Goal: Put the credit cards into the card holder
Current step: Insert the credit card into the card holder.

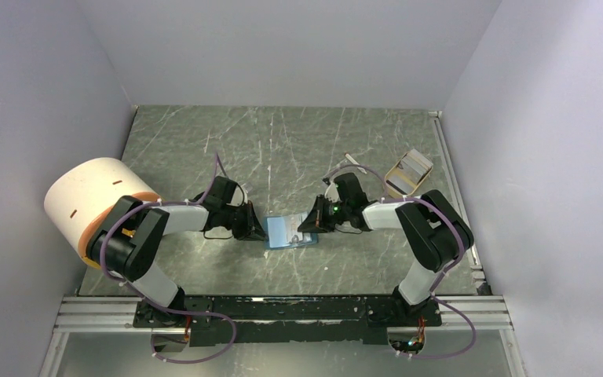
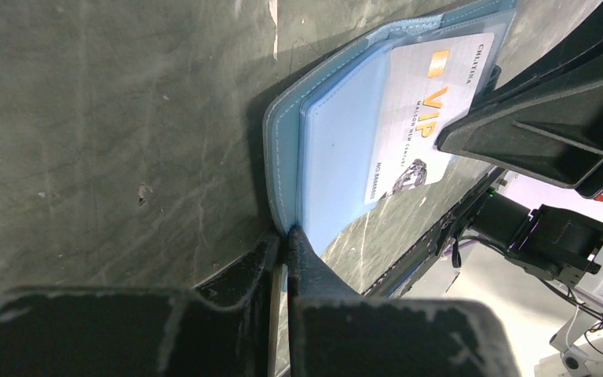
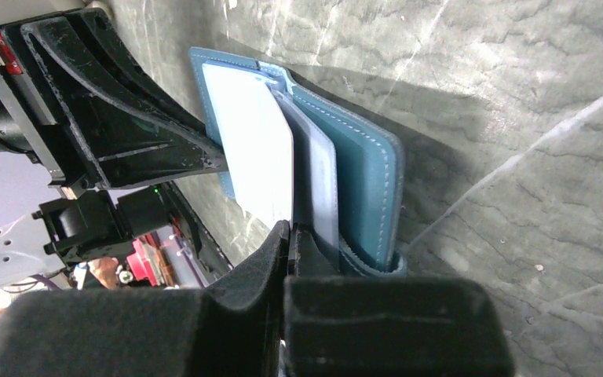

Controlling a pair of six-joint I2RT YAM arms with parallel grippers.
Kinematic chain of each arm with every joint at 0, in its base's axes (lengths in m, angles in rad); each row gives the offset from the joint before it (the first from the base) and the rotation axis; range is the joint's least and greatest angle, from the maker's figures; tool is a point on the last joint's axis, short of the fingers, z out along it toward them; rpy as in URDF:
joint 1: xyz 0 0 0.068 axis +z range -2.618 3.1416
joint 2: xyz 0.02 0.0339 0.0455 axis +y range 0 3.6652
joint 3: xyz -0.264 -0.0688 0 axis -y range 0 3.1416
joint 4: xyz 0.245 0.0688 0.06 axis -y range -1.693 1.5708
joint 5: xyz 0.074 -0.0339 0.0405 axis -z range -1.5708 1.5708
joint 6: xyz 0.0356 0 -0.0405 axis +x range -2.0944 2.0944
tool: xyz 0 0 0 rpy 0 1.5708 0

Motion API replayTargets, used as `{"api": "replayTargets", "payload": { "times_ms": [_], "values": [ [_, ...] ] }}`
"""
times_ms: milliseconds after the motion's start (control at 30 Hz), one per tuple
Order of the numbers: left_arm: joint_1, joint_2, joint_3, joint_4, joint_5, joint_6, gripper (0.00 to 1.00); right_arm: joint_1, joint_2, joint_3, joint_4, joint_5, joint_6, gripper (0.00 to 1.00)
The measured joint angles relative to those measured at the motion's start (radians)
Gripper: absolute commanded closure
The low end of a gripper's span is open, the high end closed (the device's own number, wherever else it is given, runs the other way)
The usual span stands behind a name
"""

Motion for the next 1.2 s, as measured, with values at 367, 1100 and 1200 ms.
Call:
{"api": "replayTargets", "payload": {
  "times_ms": [367,1100,1200],
  "values": [
    [0.0,0.0,0.0,0.0,0.0,0.0,0.91,0.005,0.002,0.03,-0.058,0.006,-0.031,1.0],
    [0.0,-0.014,0.0,-0.004,0.008,-0.001,0.91,0.093,0.003,0.134,-0.211,0.14,-0.101,0.61],
    [0.0,-0.017,0.0,-0.005,0.01,-0.001,0.91,0.093,-0.024,0.134,-0.237,0.174,-0.115,0.6]
  ]
}}
